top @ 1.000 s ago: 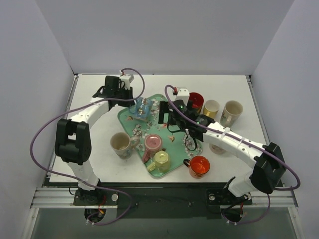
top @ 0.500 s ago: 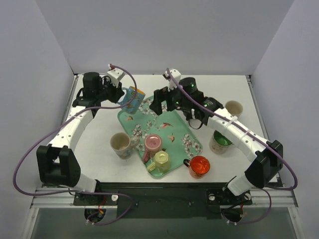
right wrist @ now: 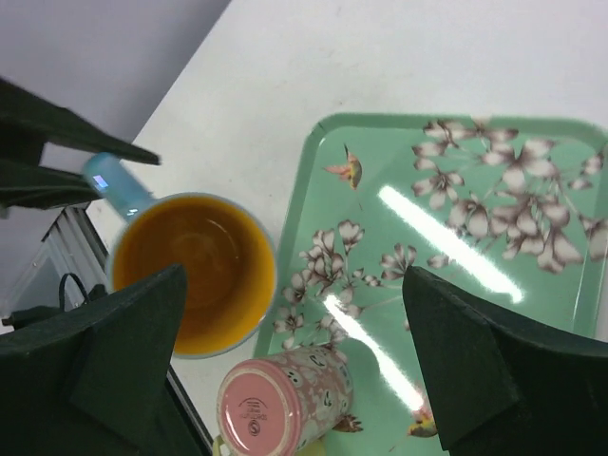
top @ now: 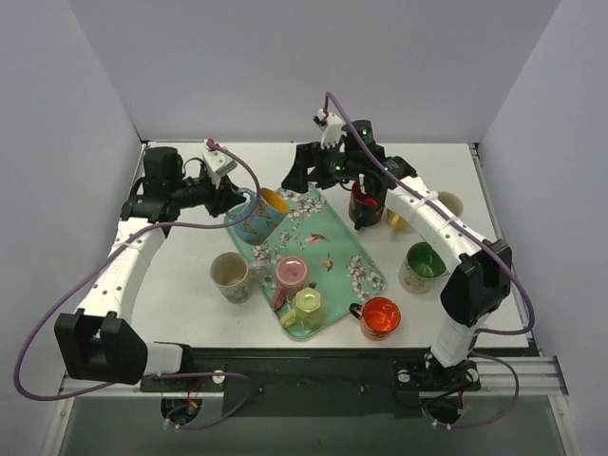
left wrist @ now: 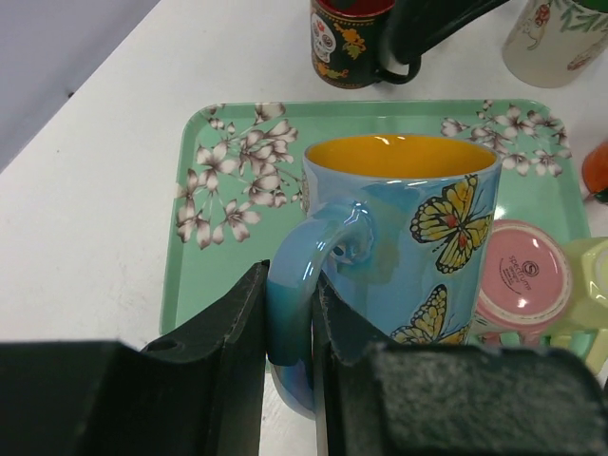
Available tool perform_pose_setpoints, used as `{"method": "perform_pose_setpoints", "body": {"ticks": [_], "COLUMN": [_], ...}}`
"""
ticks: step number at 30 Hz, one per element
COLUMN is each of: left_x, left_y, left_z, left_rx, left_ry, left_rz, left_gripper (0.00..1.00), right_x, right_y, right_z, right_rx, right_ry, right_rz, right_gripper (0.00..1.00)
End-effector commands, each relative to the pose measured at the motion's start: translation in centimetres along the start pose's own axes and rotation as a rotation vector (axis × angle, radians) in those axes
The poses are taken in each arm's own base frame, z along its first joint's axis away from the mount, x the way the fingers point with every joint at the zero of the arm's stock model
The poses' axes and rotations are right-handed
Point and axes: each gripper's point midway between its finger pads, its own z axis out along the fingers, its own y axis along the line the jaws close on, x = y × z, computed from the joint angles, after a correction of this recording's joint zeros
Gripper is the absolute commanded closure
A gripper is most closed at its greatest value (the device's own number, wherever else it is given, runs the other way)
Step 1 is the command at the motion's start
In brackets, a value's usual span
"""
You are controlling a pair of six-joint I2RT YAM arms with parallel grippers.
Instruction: Turn the mug right side up
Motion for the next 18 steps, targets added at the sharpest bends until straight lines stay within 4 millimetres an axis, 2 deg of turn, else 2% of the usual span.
{"method": "perform_pose_setpoints", "body": {"ticks": [1, 3, 4, 7, 8, 10, 13, 14, 17, 18], "left_x": [-4.4, -4.3, -4.3, -4.4, -4.4, -4.6, -4.9, -4.9, -4.6, -4.4], "left_y": [-1.9, -2.2, -2.3, -2.4, -2.4, -2.4, -2.3, -2.2, -1.8, -1.8], "left_z": [-1.3, -1.2, -1.1, -0.8, -0.6, -0.5, -0.5, -0.5, -0.4, -0.3], "left_rx": [0.073, 0.083, 0.088, 0.094, 0.097, 0.096, 0.088, 0.087, 0.071, 0.068], "left_ry": [-0.126, -0.120, -0.119, -0.119, -0.118, -0.124, -0.130, -0.129, -0.124, -0.121], "left_rz": [0.129, 0.133, 0.134, 0.133, 0.132, 0.128, 0.138, 0.136, 0.143, 0.139], "left_gripper": [1.00, 1.00, 1.00, 1.00, 1.00, 1.00, 1.00, 1.00, 1.00, 1.00], "right_x": [1.9, 2.3, 1.7, 2.4, 3.8, 4.8, 5.5, 6.1, 5.6, 5.6], "right_y": [-2.3, -1.8, -1.1, 0.6, 0.3, 1.2, 2.9, 3.5, 5.2, 5.6], "right_z": [0.8, 1.7, 2.3, 4.1, 4.9, 6.2, 7.5, 7.9, 8.2, 8.2], "right_rx": [0.058, 0.007, -0.040, -0.101, -0.091, -0.120, -0.197, -0.226, -0.318, -0.334], "right_ry": [0.009, 0.003, -0.018, 0.006, 0.050, 0.085, 0.109, 0.128, 0.112, 0.116], "right_rz": [0.205, 0.239, 0.238, 0.262, 0.277, 0.282, 0.324, 0.345, 0.365, 0.372], "right_gripper": [0.09, 0.09, 0.09, 0.09, 0.09, 0.09, 0.11, 0.13, 0.20, 0.32]}}
